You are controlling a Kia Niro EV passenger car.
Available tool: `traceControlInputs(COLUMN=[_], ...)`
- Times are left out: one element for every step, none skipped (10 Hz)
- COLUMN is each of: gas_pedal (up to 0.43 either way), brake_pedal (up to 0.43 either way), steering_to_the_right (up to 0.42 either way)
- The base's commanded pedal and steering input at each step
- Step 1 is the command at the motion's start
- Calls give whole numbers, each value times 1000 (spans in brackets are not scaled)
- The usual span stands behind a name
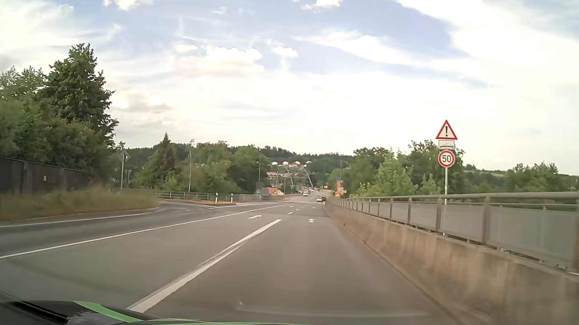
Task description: Follow the waypoints while adhering to traffic rules and regulations
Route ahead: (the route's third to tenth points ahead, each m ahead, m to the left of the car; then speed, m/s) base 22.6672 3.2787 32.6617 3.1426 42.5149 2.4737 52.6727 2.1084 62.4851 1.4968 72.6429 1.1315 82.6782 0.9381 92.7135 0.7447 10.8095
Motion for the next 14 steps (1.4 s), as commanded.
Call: traceControlInputs(gas_pedal=[157, 157, 157, 157, 157, 157, 157, 157, 157, 157, 157, 157, 157, 150], brake_pedal=[0, 0, 0, 0, 0, 0, 0, 0, 0, 0, 0, 0, 0, 0], steering_to_the_right=[7, 7, 7, 8, 8, 8, 6, 4, 3, 3, 3, 3, 3, 3])
